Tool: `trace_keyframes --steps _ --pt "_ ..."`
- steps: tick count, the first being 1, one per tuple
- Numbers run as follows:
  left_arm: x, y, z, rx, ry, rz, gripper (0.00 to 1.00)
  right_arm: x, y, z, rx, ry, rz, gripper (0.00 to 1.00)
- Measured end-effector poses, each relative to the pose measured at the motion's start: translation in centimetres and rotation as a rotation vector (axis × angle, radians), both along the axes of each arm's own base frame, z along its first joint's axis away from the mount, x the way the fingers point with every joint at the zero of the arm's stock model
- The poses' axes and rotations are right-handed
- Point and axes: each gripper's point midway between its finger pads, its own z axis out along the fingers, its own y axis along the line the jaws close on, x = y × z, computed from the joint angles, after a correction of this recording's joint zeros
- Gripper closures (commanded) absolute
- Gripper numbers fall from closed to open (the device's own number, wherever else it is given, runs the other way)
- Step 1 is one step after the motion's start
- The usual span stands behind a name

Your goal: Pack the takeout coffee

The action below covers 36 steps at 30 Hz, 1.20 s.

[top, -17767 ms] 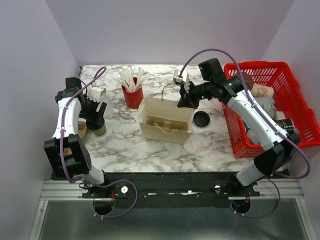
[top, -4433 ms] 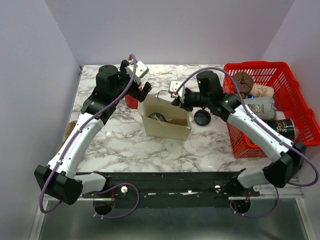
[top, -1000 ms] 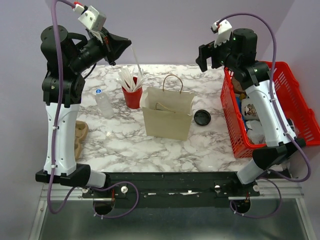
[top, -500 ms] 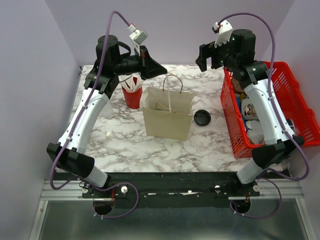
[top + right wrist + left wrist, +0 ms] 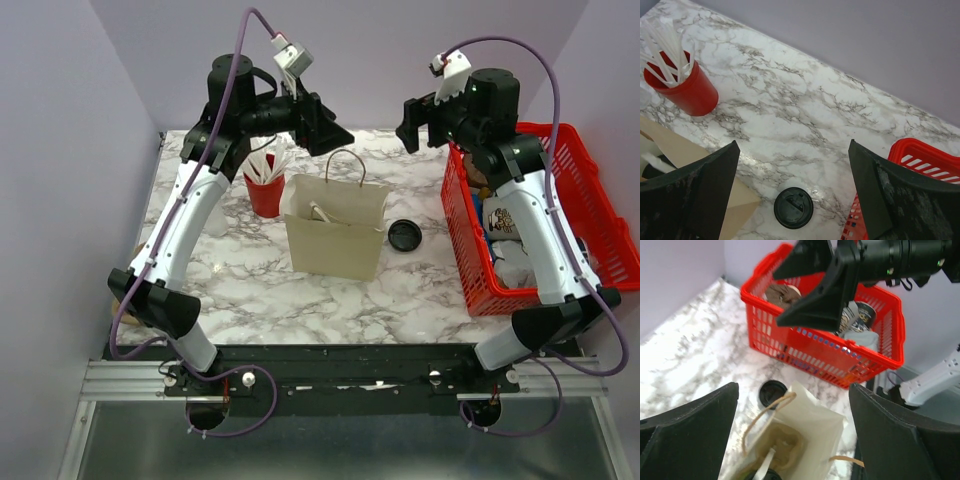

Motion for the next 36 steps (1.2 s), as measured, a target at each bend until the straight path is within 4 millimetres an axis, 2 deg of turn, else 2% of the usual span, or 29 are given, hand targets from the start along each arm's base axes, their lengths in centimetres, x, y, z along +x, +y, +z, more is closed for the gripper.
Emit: trace_keyframes --steps 4,7,11,17,21,23,26,29,33,36 --pt "1.4 2.0 1.8 0.0 -0.084 0.085 0.01 -0.7 -0.2 0.3 -0.011 -0.016 0.013 0.0" --pt "3.4 4.4 1.9 0.023 -0.109 0.192 0.02 -0.9 -0.4 0.3 -0.015 -0.017 0.007 0.0" --pt "5.7 7.4 0.7 0.081 -0.117 0.335 0.01 -0.7 -1.2 -0.1 -0.024 -0.01 -0.045 0.0" --pt "7.8 10.3 -1.5 0.189 -0.127 0.483 0.01 -1.1 -2.5 -1.4 -0.029 0.021 -0.121 0.0" --pt "9.3 13.1 -3.1 0.265 -0.113 0.595 0.01 -1.5 -3.1 -1.3 -0.024 0.037 -0.161 0.0" --pt "9.8 14.7 -3.4 0.29 -0.107 0.648 0.01 -1.6 -3.6 -0.6 -0.025 0.033 -0.184 0.0" --pt "11.0 18.4 -3.0 0.312 -0.107 0.762 0.01 -1.2 -4.5 3.1 -0.012 -0.045 -0.24 0.0" --pt "12.3 21.9 -0.7 0.301 -0.147 0.873 0.01 -0.7 -6.0 8.7 0.016 -0.193 -0.321 0.0" --pt "13.1 26.6 4.5 0.256 -0.258 1.029 0.01 -0.7 -7.9 14.6 0.041 -0.387 -0.409 0.0" --pt "12.8 28.7 7.9 0.221 -0.344 1.112 0.01 -0.9 -8.9 17.4 0.041 -0.498 -0.454 0.0"
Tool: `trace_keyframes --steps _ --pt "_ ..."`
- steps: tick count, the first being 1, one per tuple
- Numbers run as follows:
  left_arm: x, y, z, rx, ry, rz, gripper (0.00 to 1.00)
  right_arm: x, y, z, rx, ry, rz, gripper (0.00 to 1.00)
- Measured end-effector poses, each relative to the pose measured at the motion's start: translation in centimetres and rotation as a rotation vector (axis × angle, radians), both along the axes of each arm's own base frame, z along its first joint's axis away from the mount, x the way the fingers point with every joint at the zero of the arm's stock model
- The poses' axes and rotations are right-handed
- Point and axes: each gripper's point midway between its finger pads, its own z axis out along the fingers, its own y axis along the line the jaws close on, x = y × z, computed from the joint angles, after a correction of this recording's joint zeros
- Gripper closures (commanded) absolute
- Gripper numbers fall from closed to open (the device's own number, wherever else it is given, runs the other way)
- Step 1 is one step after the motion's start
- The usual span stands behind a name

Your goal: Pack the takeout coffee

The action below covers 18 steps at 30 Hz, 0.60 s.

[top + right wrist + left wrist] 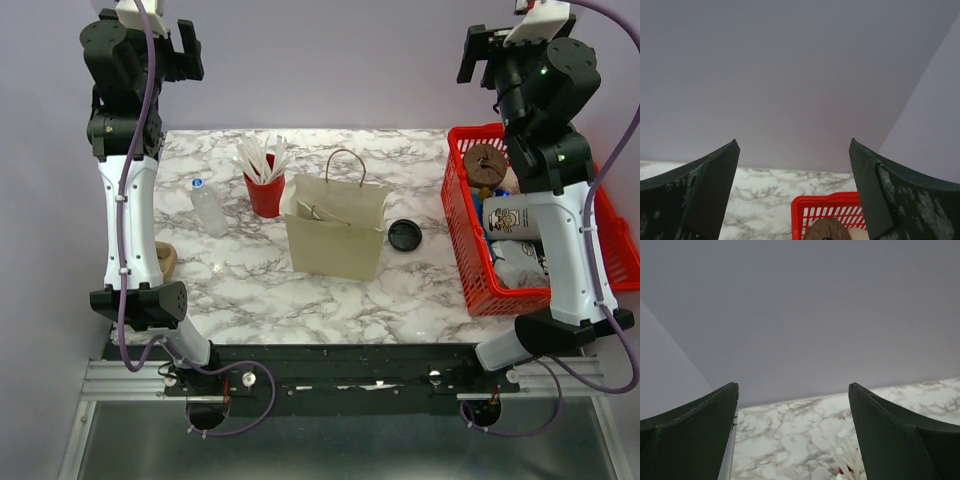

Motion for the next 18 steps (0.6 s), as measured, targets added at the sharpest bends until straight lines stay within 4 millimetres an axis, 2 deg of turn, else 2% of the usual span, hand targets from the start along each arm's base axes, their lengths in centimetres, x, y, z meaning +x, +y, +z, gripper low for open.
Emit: trace_keyframes --steps 3,5,9,18 --pt "-0.8 1.2 2.4 0.02 -0.086 0.052 0.01 -0.2 -0.7 1.1 -0.016 -0.06 -0.035 0.0" --pt "-1.5 1.6 2.9 0.035 -0.117 0.074 0.01 -0.4 -1.0 1.0 -0.023 -0.078 -0.048 0.0" --pt "-2.5 1.9 3.2 0.048 -0.149 0.093 0.02 -0.8 -1.4 0.7 -0.033 -0.094 -0.065 0.0" --pt "-2.0 1.9 2.6 0.029 -0.144 0.095 0.01 -0.9 -1.7 1.0 -0.028 -0.115 -0.081 0.0"
